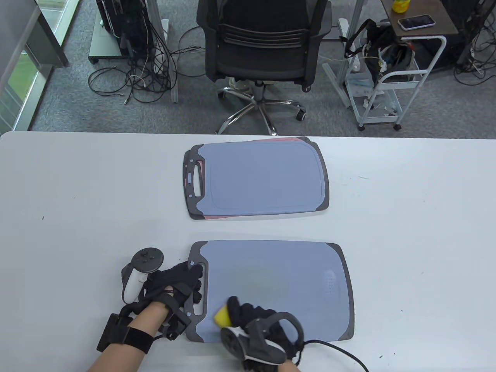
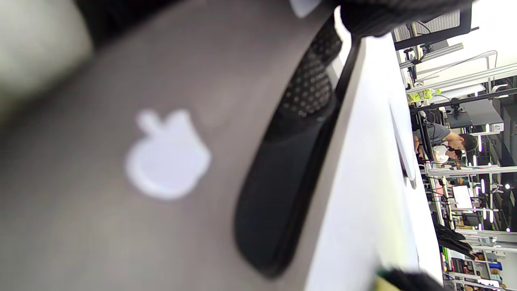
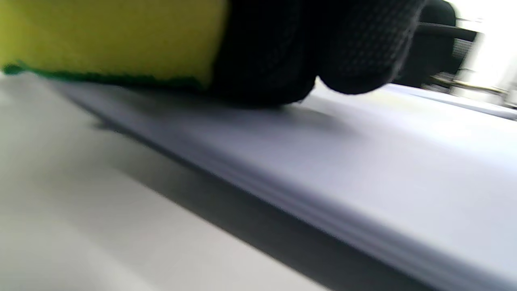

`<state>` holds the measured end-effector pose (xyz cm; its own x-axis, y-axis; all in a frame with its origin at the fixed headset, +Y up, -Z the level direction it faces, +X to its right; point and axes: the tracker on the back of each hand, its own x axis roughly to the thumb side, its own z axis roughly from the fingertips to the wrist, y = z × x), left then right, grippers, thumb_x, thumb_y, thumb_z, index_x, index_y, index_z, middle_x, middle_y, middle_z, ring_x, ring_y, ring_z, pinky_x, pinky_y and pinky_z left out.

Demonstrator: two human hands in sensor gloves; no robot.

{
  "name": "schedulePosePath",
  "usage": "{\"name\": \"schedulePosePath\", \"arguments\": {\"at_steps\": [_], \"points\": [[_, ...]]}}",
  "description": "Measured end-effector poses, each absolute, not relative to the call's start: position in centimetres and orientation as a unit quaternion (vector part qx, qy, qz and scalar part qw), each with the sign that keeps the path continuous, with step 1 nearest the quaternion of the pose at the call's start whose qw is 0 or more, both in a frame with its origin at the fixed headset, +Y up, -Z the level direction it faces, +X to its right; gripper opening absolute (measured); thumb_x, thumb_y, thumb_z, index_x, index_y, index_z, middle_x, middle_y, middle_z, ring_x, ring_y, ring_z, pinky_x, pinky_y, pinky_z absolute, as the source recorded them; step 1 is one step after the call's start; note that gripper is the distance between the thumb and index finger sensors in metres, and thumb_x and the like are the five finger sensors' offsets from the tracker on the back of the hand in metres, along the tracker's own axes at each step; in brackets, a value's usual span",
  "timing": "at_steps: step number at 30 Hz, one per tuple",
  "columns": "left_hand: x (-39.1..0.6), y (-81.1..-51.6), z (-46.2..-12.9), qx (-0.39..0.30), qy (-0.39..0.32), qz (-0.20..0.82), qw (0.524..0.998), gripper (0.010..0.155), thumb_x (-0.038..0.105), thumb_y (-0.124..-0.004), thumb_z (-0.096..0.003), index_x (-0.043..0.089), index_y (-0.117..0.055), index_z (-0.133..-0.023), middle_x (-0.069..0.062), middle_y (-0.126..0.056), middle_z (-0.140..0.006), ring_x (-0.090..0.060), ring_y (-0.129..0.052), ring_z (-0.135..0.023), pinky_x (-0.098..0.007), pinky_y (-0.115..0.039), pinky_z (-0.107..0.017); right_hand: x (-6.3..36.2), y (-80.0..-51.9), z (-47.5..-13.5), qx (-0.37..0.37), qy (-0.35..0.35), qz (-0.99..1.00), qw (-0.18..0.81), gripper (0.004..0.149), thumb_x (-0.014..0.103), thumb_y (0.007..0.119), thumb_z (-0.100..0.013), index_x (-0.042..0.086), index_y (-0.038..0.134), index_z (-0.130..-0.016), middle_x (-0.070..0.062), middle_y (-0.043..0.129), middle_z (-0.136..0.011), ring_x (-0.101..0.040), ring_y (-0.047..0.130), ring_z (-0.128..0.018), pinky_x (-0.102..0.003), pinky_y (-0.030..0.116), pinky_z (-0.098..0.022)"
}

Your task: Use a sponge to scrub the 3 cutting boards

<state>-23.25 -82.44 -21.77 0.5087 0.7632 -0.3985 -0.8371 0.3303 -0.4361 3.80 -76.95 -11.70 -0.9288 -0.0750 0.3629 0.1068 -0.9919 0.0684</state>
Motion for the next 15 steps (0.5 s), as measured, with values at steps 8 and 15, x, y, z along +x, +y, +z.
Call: {"name": "schedulePosePath", "arguments": {"at_steps": [8, 15], "points": [[-22.9, -82.2, -21.5, -0.279, 0.077, 0.473, 0.832, 0.052, 0.059, -0.07, -0.0597, 0.018, -0.074, -0.092, 0.007, -0.095, -0.065, -0.002, -0.111, -0.033, -0.023, -0.101, -0.022, 23.7, -78.3, -10.1, 0.147, -0.079, -0.986, -0.006, 0.075, 0.058, 0.07, -0.05, 0.006, 0.064, -0.103, -0.012, 0.087, -0.07, -0.02, 0.093, -0.044, -0.044, 0.082, -0.04], [-23.0, -82.0, -21.2, -0.259, 0.091, 0.484, 0.831, 0.051, 0.058, -0.067, -0.0626, 0.016, -0.072, -0.092, 0.007, -0.093, -0.065, -0.002, -0.108, -0.031, -0.023, -0.099, -0.02, 9.5, -77.1, -11.6, -0.098, -0.048, -0.994, 0.001, 0.076, 0.06, 0.068, -0.05, 0.006, 0.063, -0.103, -0.01, 0.086, -0.067, -0.015, 0.092, -0.043, -0.041, 0.083, -0.04]]}}
